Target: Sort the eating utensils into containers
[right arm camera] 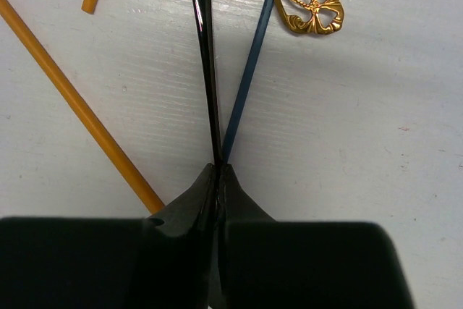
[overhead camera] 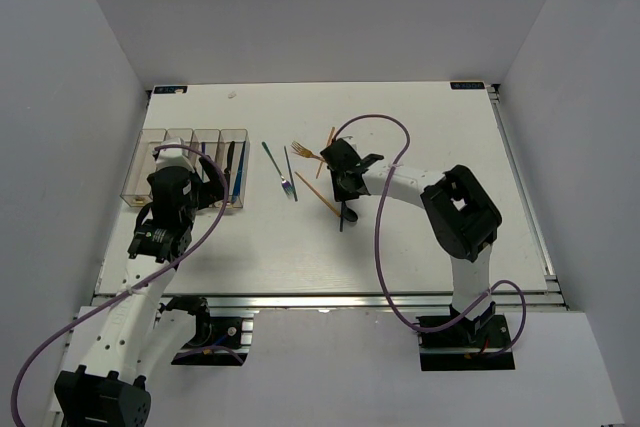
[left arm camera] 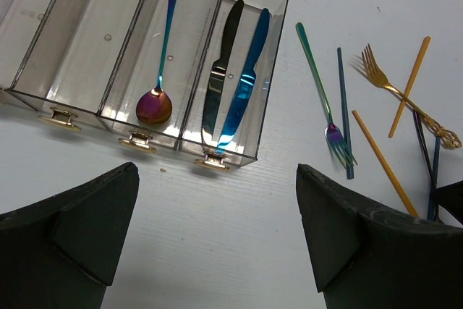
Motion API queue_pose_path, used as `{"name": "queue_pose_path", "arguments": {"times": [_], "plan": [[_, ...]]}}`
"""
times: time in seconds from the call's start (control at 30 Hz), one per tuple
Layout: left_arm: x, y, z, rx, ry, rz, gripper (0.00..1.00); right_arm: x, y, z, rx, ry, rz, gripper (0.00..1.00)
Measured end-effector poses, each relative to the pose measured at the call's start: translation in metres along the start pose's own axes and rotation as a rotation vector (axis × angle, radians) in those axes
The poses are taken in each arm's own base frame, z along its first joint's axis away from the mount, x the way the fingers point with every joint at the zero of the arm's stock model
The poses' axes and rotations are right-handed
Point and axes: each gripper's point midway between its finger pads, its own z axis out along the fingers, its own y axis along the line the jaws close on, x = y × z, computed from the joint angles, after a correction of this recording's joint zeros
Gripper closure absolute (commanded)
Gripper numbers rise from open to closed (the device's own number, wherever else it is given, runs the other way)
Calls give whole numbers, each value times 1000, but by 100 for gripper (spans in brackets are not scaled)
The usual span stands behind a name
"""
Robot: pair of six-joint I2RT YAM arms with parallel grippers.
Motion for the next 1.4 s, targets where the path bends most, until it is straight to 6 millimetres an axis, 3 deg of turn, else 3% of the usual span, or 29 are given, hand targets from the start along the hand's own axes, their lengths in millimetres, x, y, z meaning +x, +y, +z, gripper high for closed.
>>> {"name": "queue_pose_path", "arguments": {"times": [0.7,1.17,1.4], "plan": [[2,0,1,1,8,2,2,-3,-5,-21,-11,-25,-6,100],[3,-2,2,8,15,5,2,6,-12,-19,-6,-12,-37,100],[4,-4,2,15,19,6,2,22,-17,-16,-6,27,-76,100]]}}
